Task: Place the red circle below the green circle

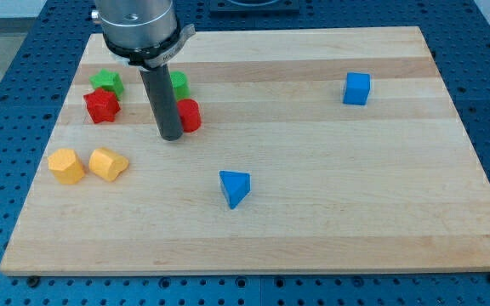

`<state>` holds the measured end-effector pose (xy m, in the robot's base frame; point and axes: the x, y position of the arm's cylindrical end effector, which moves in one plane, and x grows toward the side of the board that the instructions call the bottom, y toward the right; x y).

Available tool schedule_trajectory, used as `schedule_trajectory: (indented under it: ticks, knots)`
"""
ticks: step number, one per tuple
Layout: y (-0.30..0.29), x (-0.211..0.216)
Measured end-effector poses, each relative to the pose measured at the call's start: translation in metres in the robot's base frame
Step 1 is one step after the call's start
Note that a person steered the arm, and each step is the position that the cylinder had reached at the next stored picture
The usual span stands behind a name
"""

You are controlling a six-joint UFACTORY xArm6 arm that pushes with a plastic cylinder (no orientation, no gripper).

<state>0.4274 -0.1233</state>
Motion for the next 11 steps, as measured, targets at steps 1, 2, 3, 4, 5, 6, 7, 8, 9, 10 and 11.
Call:
schedule_trajectory:
  ticks: [1,2,3,4,5,6,7,8,9,10,11]
  knots:
    - [0.012,-0.001]
    - [0.060,0.001]
    - [0.108,0.005]
    - [0.120,0.000]
    - [0.118,-0.011]
    - [0.107,-0.019]
    - [0.080,-0.030]
    - [0.066,-0.038]
    - [0.048,-0.046]
    - [0.025,-0.047]
    - [0.011,-0.047]
